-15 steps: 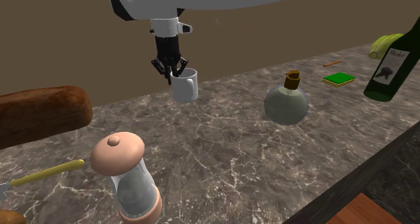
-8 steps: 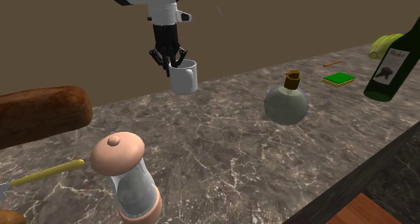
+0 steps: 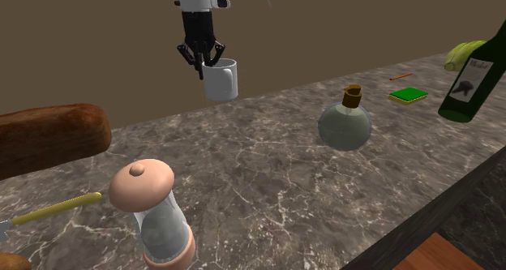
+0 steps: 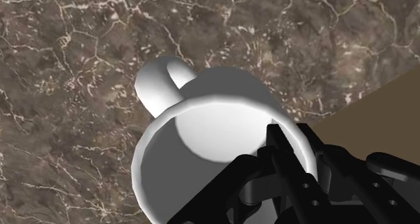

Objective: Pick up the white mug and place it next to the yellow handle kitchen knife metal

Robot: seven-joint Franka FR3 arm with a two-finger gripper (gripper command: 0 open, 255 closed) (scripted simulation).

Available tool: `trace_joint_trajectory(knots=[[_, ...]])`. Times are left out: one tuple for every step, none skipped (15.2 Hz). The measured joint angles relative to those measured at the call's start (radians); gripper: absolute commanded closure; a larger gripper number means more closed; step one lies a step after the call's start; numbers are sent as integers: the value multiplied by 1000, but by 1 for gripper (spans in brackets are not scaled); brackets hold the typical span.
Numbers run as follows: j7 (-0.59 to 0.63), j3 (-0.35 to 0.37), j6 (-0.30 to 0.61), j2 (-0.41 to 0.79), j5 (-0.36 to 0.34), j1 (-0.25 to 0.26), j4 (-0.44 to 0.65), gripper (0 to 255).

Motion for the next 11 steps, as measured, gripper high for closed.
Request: trace_joint_trajectory(knots=[[2, 0, -10, -1, 0, 1, 9, 255], [1, 0, -24, -1, 0, 1, 23, 255], [1, 0, -39, 1, 0, 1, 40, 255], [1, 0, -54, 2, 0, 1, 56, 255], [1, 0, -64, -2, 0, 1, 62, 255], [0, 0, -80, -3, 0, 1, 77, 255], [0, 0, -90, -4, 0, 1, 87, 255], [0, 0, -105, -4, 0, 1, 101, 255], [0, 0, -120, 0, 0, 2, 120, 255], [0, 0, -135, 2, 0, 2, 137, 255], [2, 1, -149, 5, 0, 4, 154, 255]])
